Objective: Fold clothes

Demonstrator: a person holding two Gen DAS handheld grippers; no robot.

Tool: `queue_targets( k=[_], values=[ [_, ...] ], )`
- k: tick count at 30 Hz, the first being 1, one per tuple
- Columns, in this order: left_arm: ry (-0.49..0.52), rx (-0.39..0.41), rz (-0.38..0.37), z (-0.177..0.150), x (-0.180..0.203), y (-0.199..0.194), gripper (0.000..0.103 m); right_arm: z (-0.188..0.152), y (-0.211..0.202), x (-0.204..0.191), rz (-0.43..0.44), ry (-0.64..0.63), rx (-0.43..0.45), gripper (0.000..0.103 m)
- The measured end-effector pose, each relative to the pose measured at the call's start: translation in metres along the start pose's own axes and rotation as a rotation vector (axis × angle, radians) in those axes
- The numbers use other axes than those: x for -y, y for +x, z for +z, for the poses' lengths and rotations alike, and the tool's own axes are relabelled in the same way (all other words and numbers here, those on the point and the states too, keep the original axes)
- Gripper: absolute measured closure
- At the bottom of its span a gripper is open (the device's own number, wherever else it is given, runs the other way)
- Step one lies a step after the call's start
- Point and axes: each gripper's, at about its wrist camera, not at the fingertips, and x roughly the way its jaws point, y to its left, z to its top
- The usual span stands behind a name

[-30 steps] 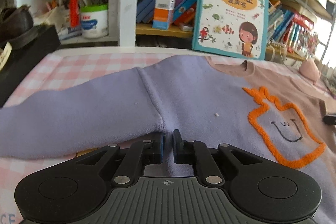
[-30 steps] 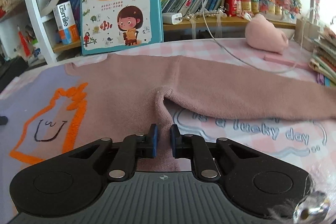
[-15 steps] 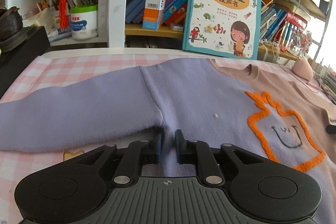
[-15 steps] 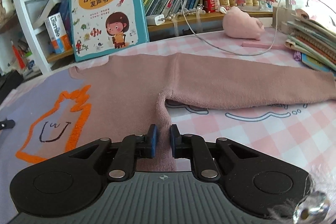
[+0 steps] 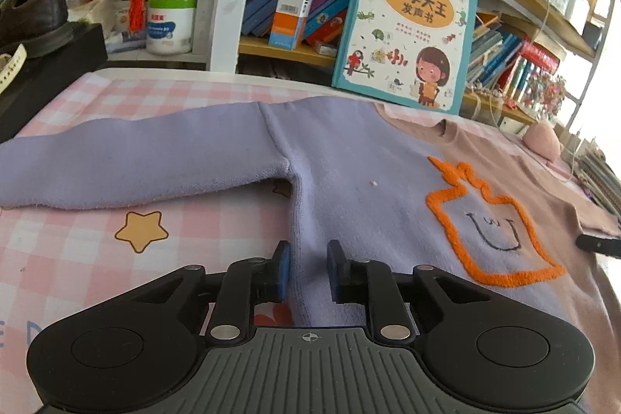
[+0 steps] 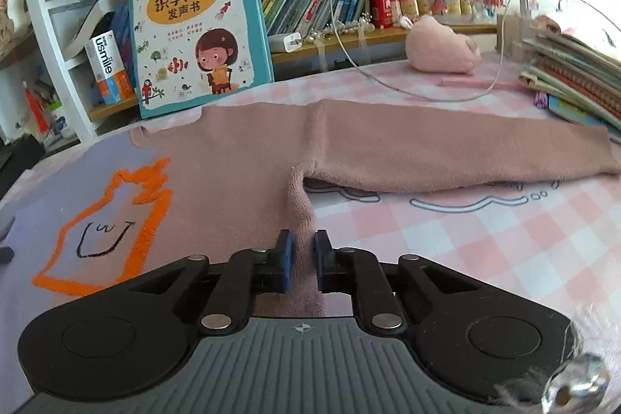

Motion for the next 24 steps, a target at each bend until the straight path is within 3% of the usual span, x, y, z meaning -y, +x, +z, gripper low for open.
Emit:
queue_targets(
  k=[17,24],
  values=[
    [0.024,0.007,-0.011,0.0,0.008,0.005,0.088,0.01,0.012,0.022,0.009,0.111,-0.001,0.098],
    [0.044,0.01,-0.008,0.001,0.009,0.006,0.088,0.009,0.012,0.009,-0.029,0.013,0.0,0.097]
  ],
)
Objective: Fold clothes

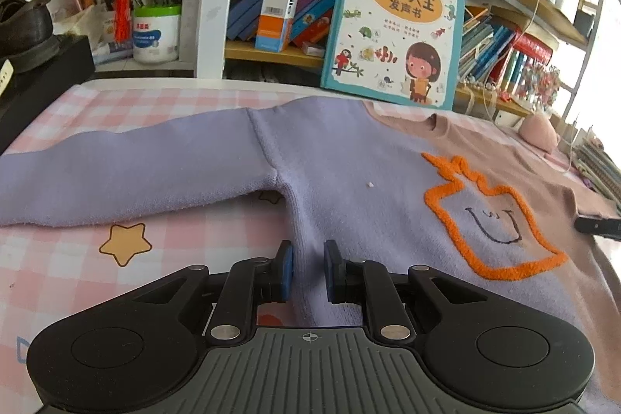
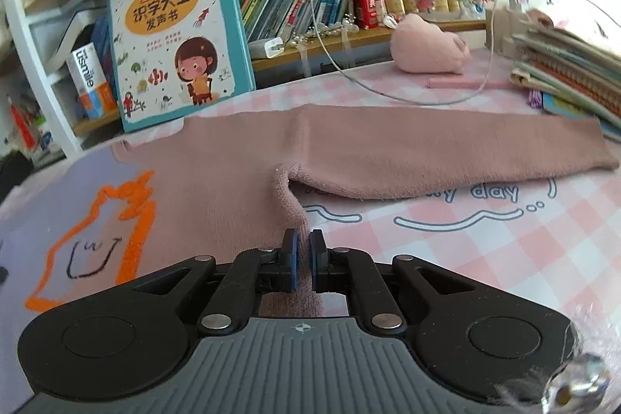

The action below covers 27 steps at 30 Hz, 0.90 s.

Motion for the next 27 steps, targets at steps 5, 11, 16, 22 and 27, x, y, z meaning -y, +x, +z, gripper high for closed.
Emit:
queue_targets(
  k=[5,11,16,22,27],
  values=[
    [0.039,0.011,0.03,-0.003,0.006,-0.001,0.086,-0.002,-0.001,-0.006,-0.028,-0.033,0.004,0.095],
    [0.056,0.026,0.047,-0.007,0.007,-0.011,0.068,-0.006,-0.009,-0.005,-0.04,-0.003,0.005,0.087],
    [0.018,0.098,0.047,-0.009,-0.001,-0.033,0.034,-0.01,-0.024,-0.009,-0.047,-0.009,0.019,0.068],
    [0.014,0.13,0.068,-0.008,-0.001,-0.041,0.021,-0.007,-0.04,-0.021,-0.054,-0.007,0.071,0.048],
    [0.088,0.145,0.112,-0.009,0.011,-0.043,0.015,-0.003,-0.043,-0.045,-0.019,-0.057,0.095,0.029]
  ],
)
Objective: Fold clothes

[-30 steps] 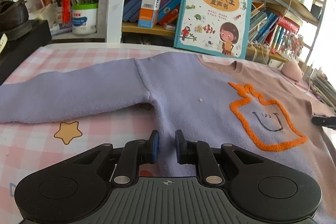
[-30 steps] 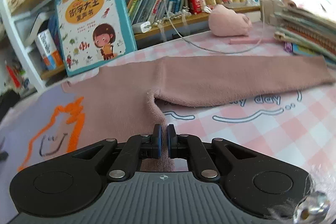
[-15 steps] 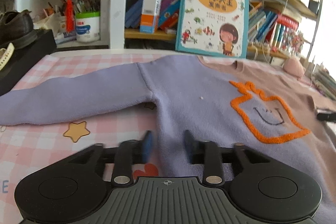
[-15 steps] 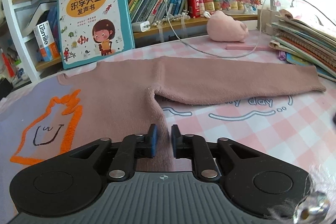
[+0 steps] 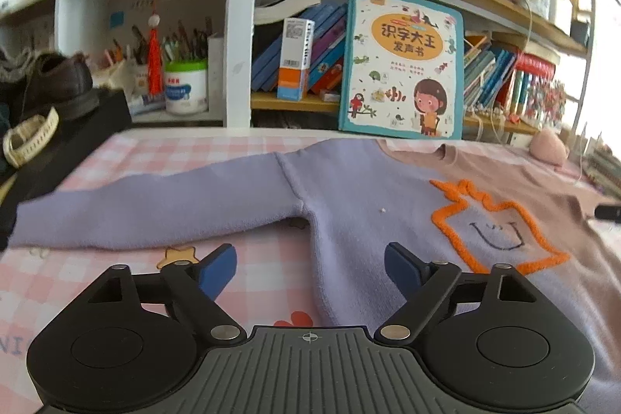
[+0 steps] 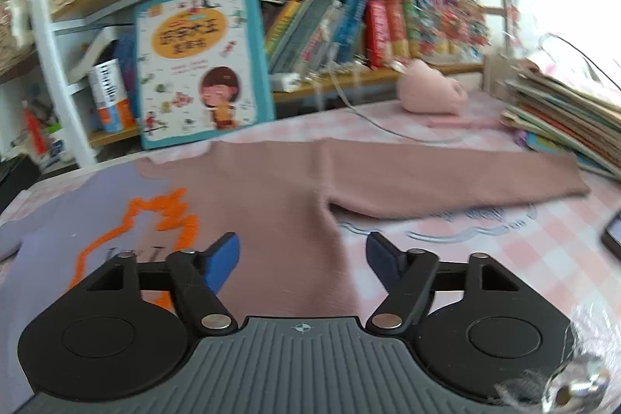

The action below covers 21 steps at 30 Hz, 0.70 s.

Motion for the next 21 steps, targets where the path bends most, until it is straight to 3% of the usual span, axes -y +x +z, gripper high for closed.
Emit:
queue_targets(
  k=[9,21],
  values=[
    [0.135,0.013,0.095,-0.007,0.009,-0.007,0.009,0.0,0.01,-0.054,0.101,-0.151,-0.017,0.02],
    [0.126,0.027,0.175,-0.006,-0.004,-0.014,0.008,0.004,0.029,-0.13,0.309,-0.369,0.005,0.017]
  ],
)
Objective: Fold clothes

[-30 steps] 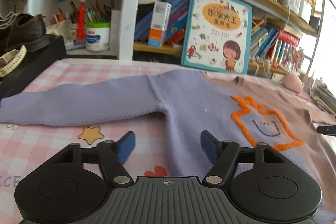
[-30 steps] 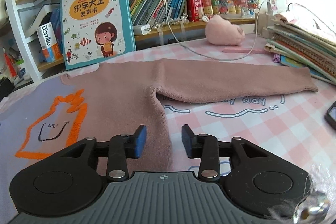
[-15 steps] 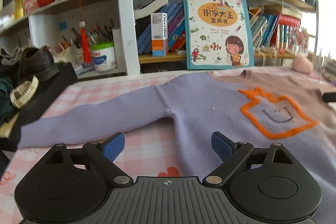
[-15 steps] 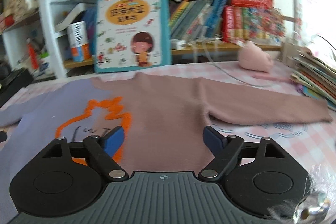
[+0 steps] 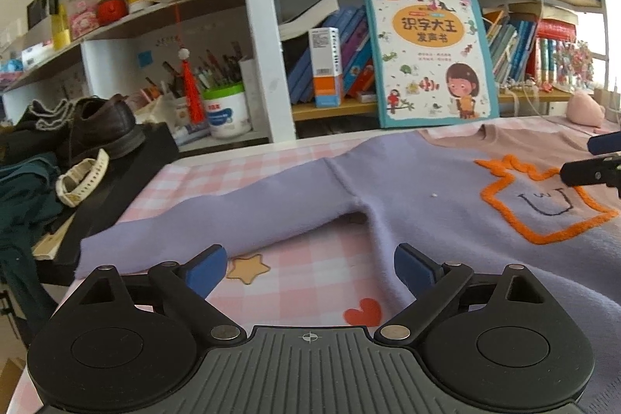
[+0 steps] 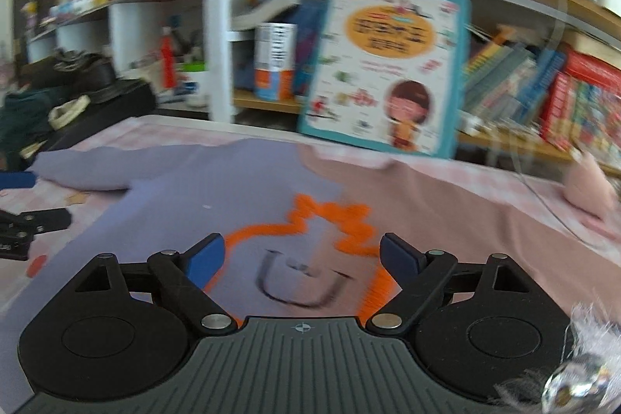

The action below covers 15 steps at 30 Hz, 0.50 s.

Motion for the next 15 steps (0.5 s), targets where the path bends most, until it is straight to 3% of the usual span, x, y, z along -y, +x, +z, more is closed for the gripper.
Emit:
queue_targets(
  k=[7,15],
  values=[
    [-0.066,0.064,0.108,0.004,-0.013,0.0,0.006,0.001,0.021,-0.024,0.092,-0.1,0.003,0.015],
    [-0.113,0.036,0.168,0.01,-0.025,0.014,0.005,0.002,0.041,-0.035,0.178,-0.155,0.075,0.011]
  ],
)
